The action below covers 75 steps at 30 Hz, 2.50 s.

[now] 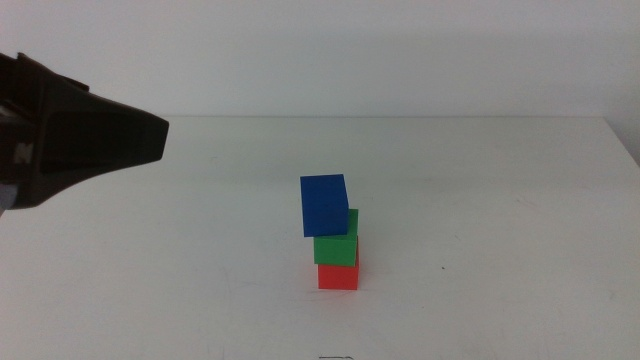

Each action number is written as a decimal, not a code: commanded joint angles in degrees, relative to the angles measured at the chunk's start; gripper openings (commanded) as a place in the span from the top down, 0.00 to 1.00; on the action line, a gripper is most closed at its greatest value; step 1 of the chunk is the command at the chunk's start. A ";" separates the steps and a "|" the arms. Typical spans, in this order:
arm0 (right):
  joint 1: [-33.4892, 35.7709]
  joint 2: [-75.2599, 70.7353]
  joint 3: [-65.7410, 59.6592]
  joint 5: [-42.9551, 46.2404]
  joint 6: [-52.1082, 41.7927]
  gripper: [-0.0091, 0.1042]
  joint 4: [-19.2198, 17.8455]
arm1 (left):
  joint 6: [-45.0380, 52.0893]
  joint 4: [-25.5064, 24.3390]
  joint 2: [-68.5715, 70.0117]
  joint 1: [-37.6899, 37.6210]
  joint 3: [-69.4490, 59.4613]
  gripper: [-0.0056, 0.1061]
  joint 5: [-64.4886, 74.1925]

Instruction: Stack red cubes first, then green, then blue cubes in a specific spot.

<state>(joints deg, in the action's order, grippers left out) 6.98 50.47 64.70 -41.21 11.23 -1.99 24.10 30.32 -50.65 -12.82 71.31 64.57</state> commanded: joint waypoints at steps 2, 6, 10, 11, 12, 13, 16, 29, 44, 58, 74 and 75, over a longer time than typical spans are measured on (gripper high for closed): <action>-0.43 -0.43 1.24 4.54 -0.88 0.41 -0.24 | -0.11 2.29 0.18 0.19 1.13 0.15 -3.08; -0.43 -0.24 1.00 4.53 -0.88 0.41 -0.24 | -0.11 2.29 0.18 0.19 1.13 0.15 -3.08; -0.43 -0.24 1.00 4.53 -0.88 0.41 -0.19 | -3.04 -4.59 1.52 1.26 -0.13 0.15 -12.40; -0.37 -0.24 1.00 4.53 -0.88 0.41 -0.19 | -3.60 -7.00 1.94 1.62 -1.22 0.15 -15.77; -0.37 -0.24 1.00 4.53 -0.88 0.41 -0.19 | -4.28 -10.19 2.67 1.98 -3.13 0.15 -20.16; -0.37 -0.24 1.00 4.53 -0.88 0.41 -0.24 | -4.79 -13.42 3.46 2.56 -5.44 0.15 -24.52; -0.37 -0.24 1.00 4.53 -0.88 0.41 -0.18 | -6.20 -20.46 6.00 5.66 -12.63 0.15 -36.51; -0.37 -0.24 1.00 4.53 -0.93 0.41 -0.23 | -12.63 -23.61 10.69 15.32 -21.58 0.15 -43.96; -0.43 -5.48 -6.08 11.39 -0.93 0.41 -6.57 | -12.63 -23.61 18.54 15.33 -31.21 0.15 -50.74; -0.43 -37.12 -49.79 22.69 -0.93 0.41 -7.38 | -12.63 -23.18 43.88 15.33 -60.76 0.15 -51.88; -0.47 -50.71 -65.30 25.96 -0.77 0.41 -7.60 | -12.63 -23.12 52.63 15.33 -72.74 0.15 -53.17; -0.47 -50.71 -65.30 25.89 -0.77 0.41 -7.60 | -12.63 -23.12 52.63 15.33 -72.74 0.15 -53.16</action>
<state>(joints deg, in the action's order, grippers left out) 6.93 -0.51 -1.46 -20.09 11.04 -8.49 12.03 6.48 0.69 2.51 -1.67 16.21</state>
